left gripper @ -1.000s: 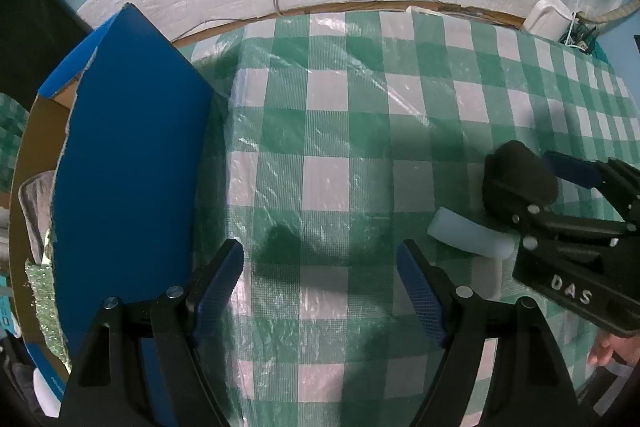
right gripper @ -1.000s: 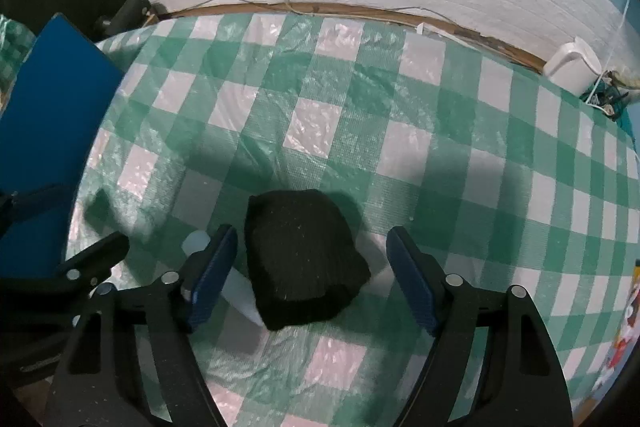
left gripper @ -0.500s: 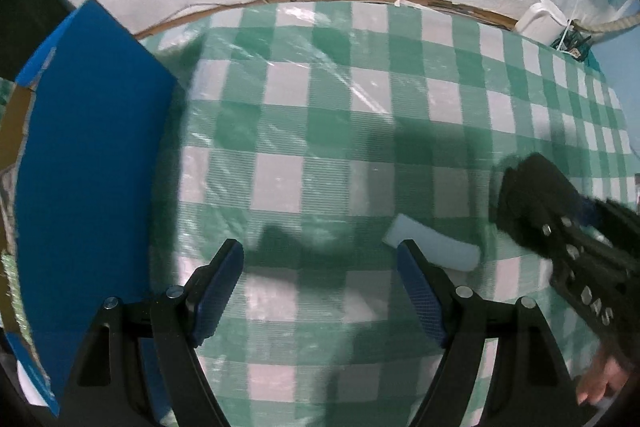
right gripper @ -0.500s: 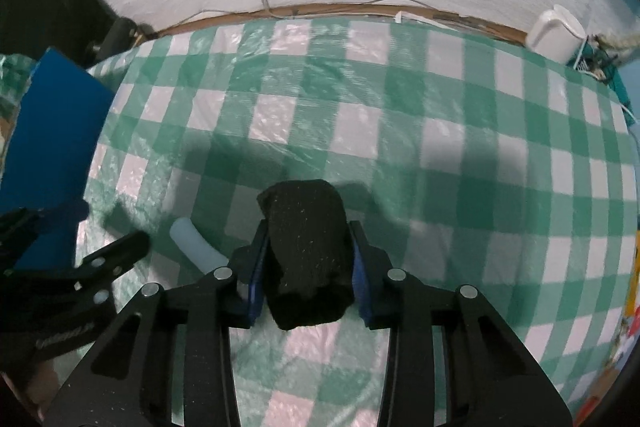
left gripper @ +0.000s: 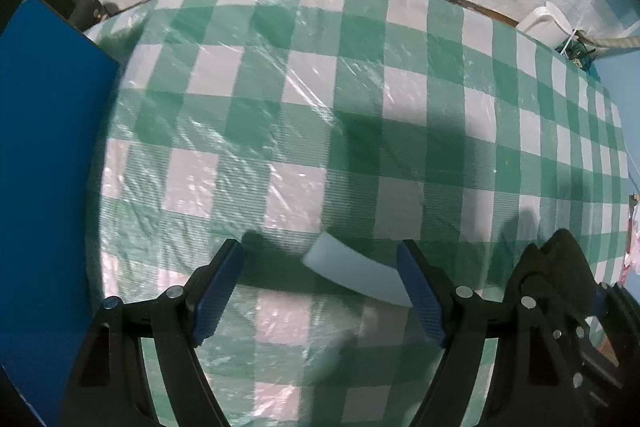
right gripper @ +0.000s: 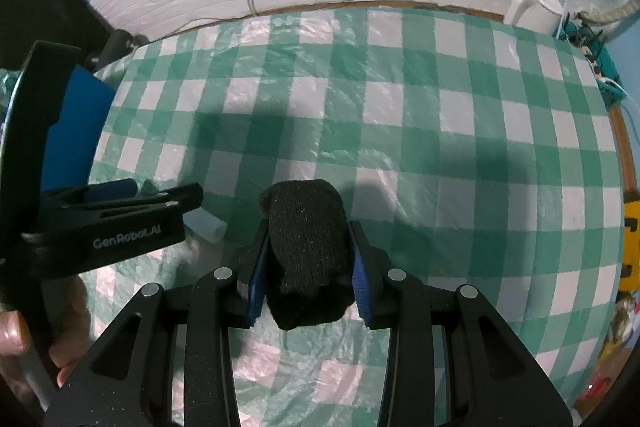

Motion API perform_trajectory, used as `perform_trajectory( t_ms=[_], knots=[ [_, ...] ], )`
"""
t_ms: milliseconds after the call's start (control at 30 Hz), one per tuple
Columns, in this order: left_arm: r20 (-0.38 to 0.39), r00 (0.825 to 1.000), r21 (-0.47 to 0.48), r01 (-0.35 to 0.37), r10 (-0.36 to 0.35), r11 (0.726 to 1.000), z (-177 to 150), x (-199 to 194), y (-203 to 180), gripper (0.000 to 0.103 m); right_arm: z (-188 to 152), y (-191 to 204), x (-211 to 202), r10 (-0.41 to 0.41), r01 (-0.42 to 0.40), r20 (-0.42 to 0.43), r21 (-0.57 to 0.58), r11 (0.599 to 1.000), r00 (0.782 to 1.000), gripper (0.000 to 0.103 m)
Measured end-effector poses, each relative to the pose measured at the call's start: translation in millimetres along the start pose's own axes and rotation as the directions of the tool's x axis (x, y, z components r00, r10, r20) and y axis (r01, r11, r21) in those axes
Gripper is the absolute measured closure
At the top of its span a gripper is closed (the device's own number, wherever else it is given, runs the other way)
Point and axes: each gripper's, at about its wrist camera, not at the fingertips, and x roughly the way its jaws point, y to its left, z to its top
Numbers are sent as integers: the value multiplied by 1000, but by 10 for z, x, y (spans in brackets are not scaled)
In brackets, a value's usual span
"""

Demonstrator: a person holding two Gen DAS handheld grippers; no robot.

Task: Organize soft objects
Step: 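Grasp the white foam roll with the left tool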

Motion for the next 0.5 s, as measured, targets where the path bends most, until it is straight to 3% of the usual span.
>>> perform_trajectory(
  t_ms=[400,500],
  knots=[
    [2,1000,48,-31,31,998,12,112,-283,23,-26,-92,-16,28,-28,9,17,999,1000,68],
    [8,999,75,-34,34,997,-22,135,-326,30,-23,-111,-30,34,-34,15,22,999,999,68]
  ],
)
